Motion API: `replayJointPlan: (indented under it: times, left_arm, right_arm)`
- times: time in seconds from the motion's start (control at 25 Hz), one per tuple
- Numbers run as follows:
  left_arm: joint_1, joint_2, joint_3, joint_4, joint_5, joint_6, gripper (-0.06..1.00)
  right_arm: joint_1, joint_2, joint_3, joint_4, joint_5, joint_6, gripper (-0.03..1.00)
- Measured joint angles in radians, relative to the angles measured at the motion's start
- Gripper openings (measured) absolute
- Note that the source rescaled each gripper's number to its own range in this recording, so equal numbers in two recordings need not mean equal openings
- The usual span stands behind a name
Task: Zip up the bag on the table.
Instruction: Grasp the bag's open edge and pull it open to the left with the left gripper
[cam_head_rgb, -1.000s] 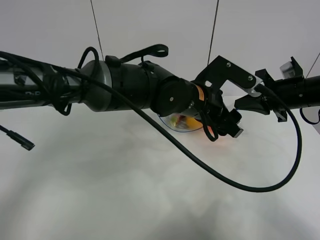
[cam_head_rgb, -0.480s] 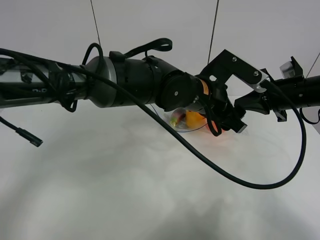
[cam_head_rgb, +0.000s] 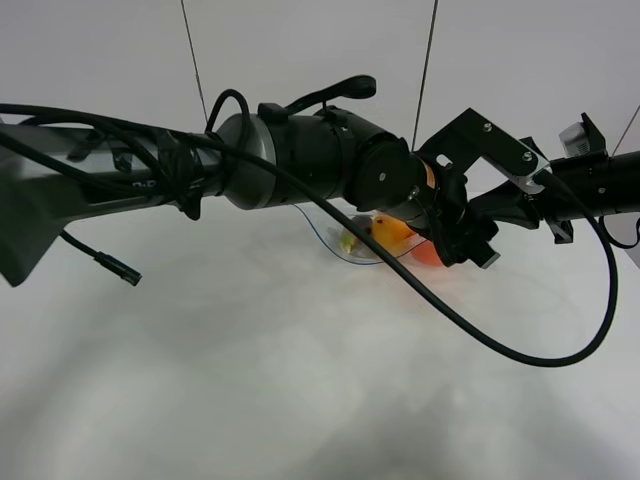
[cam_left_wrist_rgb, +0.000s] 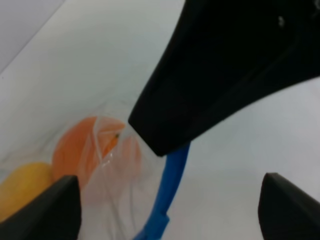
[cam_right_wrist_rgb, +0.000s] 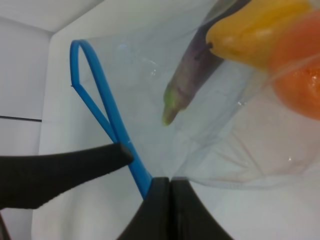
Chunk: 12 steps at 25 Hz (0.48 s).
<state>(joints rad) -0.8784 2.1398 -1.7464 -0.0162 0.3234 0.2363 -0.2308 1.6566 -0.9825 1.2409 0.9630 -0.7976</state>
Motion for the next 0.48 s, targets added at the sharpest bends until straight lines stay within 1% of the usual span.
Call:
replayJointPlan:
  times: [0.16, 0.48]
  left_arm:
    - [0.001, 0.011, -0.006, 0.037, -0.003, -0.001, 0.94]
    - [0.001, 0.059, -0.006, 0.045, 0.026, -0.001, 0.94]
  right_arm:
    - [0.000, 0.000, 0.000, 0.000, 0.005, -0.002, 0.00]
    - [0.000, 0.000, 0.000, 0.000, 0.005, -0.012, 0.00]
